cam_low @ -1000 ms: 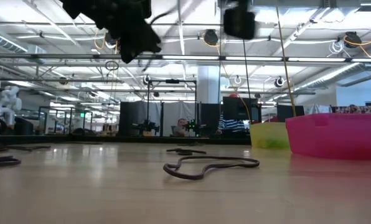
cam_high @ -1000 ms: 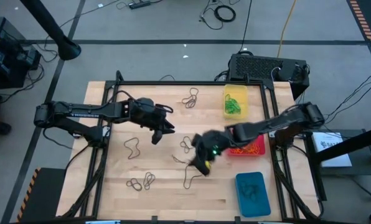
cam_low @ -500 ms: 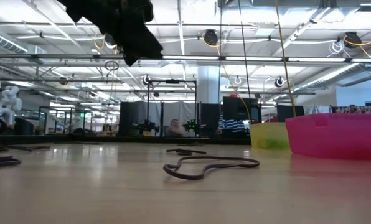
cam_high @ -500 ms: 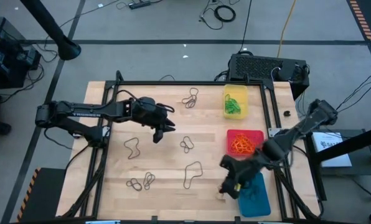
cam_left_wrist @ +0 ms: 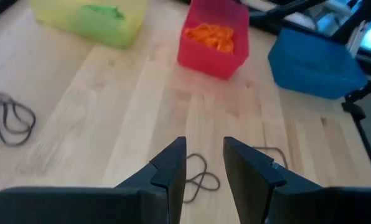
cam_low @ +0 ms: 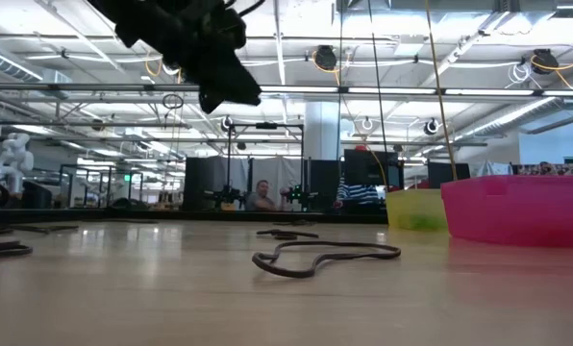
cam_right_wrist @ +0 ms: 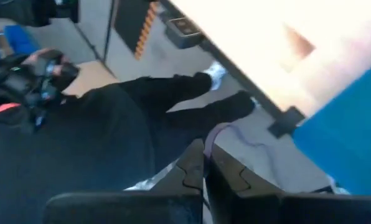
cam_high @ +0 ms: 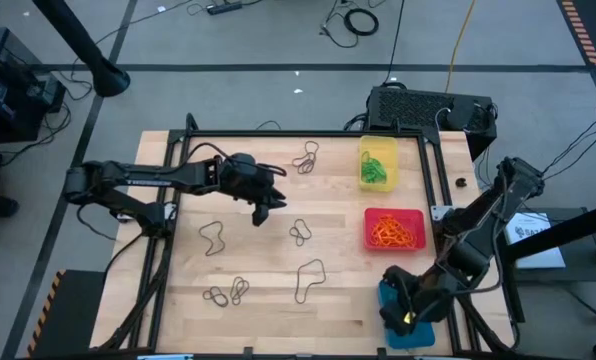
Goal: Sort rubber bands into baskets
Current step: Put the violet rubber band into the blue bin
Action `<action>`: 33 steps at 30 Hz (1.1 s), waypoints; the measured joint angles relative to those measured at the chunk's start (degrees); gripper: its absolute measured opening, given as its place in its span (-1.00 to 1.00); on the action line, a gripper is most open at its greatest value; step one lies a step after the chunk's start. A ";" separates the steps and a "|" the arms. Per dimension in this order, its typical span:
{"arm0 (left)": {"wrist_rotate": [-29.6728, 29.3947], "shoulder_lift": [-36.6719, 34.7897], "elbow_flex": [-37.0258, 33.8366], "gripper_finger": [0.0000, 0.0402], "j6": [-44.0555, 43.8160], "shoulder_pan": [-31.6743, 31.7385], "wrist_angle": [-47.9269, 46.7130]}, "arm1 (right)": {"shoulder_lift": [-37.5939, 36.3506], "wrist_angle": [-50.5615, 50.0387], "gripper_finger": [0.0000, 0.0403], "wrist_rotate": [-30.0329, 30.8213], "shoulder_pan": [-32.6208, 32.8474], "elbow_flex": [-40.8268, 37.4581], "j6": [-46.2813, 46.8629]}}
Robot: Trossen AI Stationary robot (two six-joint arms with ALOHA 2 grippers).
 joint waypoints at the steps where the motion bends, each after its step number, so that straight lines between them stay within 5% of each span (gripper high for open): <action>1: -0.02 0.12 0.00 -0.44 -0.03 0.00 -0.49 | 0.00 -1.06 -1.00 0.03 0.15 0.00 0.31; 13: 0.04 0.11 -0.02 -0.44 -0.07 0.00 -0.76 | 0.67 -21.06 -1.00 -0.02 0.16 -0.02 -1.15; 25: 0.07 0.11 -0.02 -0.44 -0.28 0.00 -0.89 | 0.68 -30.63 -1.00 -6.97 2.39 -0.02 3.20; 33: 0.09 0.11 -0.02 -0.44 -2.28 0.01 -0.91 | 0.89 -31.03 -1.00 -6.09 3.79 -0.02 6.38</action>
